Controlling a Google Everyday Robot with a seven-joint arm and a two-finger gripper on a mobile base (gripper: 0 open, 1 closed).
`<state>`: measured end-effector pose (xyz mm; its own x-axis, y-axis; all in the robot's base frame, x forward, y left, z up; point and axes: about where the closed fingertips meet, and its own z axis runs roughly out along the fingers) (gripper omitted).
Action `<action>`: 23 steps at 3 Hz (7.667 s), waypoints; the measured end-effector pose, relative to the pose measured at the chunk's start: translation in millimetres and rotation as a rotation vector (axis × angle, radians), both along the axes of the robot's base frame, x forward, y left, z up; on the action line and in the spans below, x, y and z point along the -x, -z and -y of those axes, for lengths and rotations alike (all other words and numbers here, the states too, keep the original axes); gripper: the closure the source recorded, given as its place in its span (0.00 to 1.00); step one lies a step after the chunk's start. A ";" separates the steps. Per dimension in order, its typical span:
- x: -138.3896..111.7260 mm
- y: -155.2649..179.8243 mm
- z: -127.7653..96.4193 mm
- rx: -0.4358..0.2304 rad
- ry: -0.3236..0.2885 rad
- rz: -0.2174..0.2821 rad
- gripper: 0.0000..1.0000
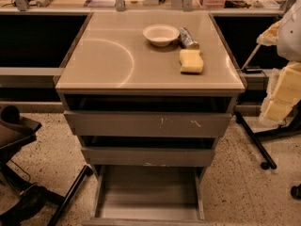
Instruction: Place redbull can into bottom drawer
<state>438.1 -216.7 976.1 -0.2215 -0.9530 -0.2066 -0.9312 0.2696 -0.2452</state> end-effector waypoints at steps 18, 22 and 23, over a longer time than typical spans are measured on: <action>-430.0 148.6 -44.5 -0.527 0.470 0.160 0.00; -430.0 148.5 -44.6 -0.527 0.469 0.160 0.65; -428.2 134.5 -46.6 -0.527 0.447 0.180 0.88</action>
Offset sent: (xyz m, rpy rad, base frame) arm 0.0400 0.0067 -0.0019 0.0000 0.0493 0.0540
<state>866.3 -170.1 841.6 -0.4871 -0.5423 -0.6846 -0.6612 0.7411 -0.1166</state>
